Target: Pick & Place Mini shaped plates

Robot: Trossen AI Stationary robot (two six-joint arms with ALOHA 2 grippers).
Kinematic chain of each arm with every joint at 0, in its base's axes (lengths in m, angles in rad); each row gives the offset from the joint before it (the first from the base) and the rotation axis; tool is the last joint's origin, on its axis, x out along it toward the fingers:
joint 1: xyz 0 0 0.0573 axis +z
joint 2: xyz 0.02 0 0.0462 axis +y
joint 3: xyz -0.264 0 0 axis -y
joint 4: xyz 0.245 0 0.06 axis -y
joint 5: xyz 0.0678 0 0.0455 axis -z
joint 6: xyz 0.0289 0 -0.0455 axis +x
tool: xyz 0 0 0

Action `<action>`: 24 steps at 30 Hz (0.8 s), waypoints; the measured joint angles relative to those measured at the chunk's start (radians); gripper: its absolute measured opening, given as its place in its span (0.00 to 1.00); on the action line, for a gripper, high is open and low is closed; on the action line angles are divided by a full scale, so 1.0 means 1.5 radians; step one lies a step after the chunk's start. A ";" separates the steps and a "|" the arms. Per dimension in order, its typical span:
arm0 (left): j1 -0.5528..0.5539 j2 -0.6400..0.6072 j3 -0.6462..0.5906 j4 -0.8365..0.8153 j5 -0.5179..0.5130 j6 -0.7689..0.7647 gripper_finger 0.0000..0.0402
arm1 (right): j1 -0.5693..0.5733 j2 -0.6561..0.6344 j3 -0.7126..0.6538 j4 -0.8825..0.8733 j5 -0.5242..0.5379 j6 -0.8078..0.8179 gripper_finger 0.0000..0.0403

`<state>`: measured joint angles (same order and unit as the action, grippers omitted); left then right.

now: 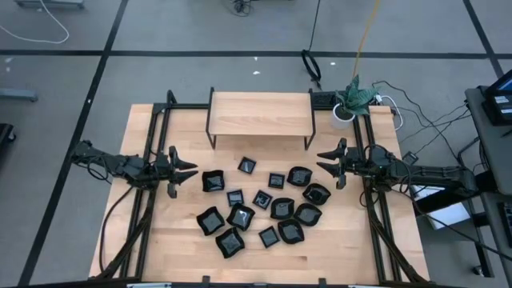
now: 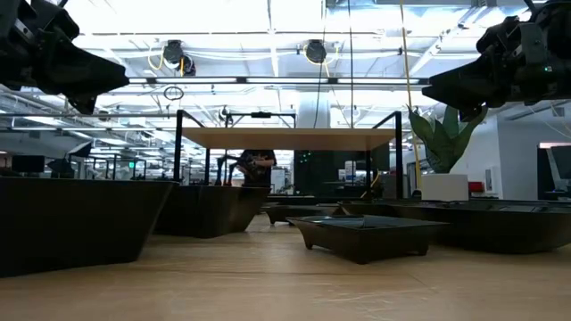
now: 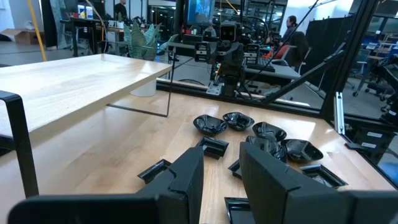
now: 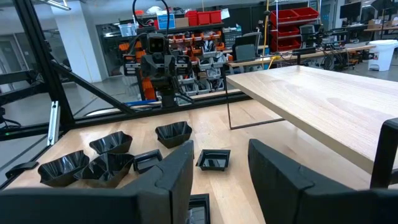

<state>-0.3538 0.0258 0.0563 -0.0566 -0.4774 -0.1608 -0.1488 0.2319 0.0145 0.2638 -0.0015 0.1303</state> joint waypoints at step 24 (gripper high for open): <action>0.000 0.000 0.000 0.000 0.000 0.000 0.26 | 0.000 0.000 0.000 0.021 0.020 0.141 0.36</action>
<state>-0.3542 0.0260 0.0563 -0.0563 -0.4773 -0.1608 -0.1486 0.2325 0.0144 0.2952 0.0292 0.3423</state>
